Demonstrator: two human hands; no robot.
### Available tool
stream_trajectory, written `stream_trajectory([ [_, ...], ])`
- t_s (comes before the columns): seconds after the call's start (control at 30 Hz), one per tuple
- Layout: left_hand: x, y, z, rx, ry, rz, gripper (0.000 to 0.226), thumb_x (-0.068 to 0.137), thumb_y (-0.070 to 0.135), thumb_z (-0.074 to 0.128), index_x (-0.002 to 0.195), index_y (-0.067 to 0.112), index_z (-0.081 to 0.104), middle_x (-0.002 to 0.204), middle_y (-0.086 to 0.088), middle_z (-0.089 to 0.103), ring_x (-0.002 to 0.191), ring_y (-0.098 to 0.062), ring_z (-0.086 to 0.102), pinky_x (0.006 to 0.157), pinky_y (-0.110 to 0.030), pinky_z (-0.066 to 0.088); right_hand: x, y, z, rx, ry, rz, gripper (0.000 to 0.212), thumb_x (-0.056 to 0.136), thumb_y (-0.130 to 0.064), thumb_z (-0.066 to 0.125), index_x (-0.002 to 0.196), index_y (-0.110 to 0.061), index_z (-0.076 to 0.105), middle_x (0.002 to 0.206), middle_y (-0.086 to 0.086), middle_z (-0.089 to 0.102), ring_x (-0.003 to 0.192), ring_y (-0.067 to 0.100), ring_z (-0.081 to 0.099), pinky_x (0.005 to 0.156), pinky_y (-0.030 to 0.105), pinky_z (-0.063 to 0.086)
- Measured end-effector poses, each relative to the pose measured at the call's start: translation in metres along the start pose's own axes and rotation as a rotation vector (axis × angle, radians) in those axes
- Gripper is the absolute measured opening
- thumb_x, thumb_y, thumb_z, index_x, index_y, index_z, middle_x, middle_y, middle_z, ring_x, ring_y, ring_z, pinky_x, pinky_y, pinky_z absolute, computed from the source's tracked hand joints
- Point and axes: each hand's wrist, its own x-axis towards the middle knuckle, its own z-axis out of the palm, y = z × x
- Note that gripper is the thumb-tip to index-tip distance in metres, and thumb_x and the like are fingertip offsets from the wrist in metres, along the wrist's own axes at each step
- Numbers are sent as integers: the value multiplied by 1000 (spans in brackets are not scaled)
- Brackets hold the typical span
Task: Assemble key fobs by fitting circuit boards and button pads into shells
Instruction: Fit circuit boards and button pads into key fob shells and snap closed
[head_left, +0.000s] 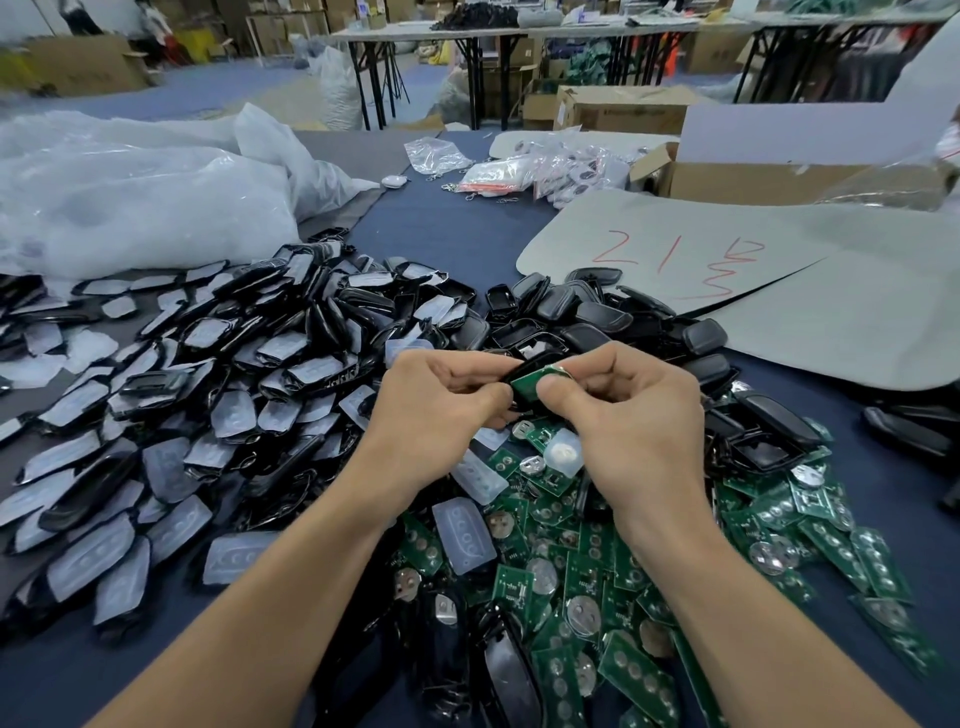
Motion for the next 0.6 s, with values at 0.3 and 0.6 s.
stream_trajectory([
  [0.3,-2,5,2,-30,-3,-18,45,89,-5,72,86,38,84,84,1,82,73,-16,79,67,-19,60,1,4,1,-103,64,-13,13,78,-27,86,75,-31,75,66,-12,71,53,2,61,52,18,49],
  [0.6,-4,1,1,-25,41,-29,22,82,6,83,88,27,85,82,-2,81,71,-20,79,66,-22,60,2,2,-1,-174,54,-37,19,75,-26,90,67,-31,73,63,-17,70,55,2,64,52,14,48],
])
